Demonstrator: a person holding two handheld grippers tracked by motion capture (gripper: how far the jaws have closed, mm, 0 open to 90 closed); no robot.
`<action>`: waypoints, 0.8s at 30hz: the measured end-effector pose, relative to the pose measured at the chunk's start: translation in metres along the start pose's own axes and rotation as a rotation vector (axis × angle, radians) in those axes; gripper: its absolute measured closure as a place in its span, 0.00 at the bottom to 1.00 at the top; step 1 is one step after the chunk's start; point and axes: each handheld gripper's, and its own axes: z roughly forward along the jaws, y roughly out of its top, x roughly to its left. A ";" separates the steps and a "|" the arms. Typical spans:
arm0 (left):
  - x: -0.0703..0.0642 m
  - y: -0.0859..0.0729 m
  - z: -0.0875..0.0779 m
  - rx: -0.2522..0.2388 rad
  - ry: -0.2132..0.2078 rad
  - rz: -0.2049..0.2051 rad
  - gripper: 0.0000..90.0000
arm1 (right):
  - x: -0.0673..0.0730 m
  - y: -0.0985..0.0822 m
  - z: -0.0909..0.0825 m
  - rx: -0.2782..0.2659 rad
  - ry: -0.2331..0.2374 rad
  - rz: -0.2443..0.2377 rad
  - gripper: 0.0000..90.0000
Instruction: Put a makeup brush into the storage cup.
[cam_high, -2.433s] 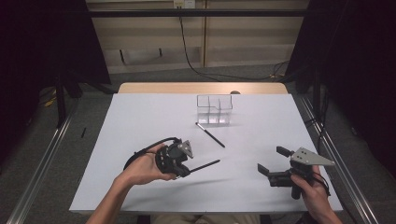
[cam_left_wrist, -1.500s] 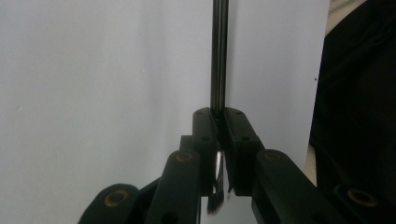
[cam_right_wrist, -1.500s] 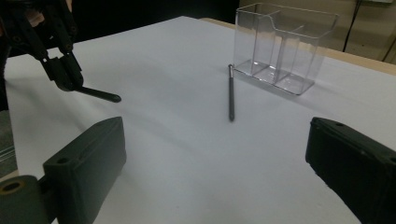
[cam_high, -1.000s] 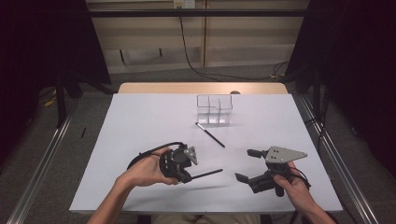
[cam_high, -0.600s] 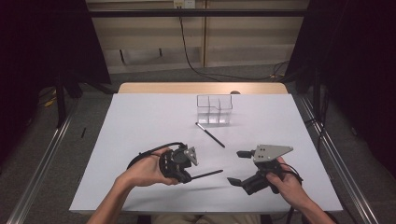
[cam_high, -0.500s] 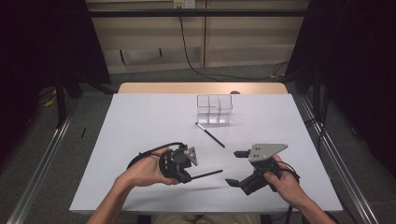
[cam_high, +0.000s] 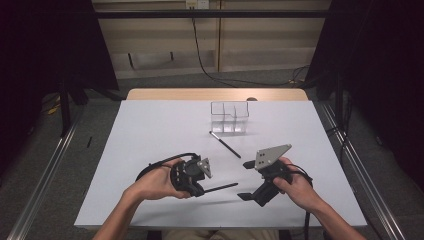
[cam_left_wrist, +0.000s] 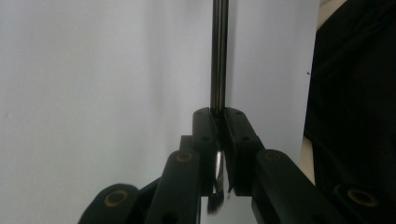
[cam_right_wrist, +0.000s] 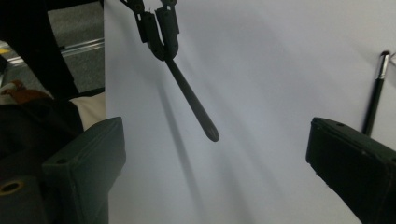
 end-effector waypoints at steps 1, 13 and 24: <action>-0.001 0.000 0.000 -0.003 0.001 -0.006 0.93 | -0.001 0.001 0.001 0.015 0.009 -0.004 0.05; -0.001 0.000 0.001 0.020 0.006 0.012 0.93 | -0.003 0.008 0.019 0.172 0.074 -0.037 0.04; -0.002 0.001 0.003 0.017 0.004 0.004 0.93 | -0.007 0.025 0.027 0.279 0.128 -0.057 0.04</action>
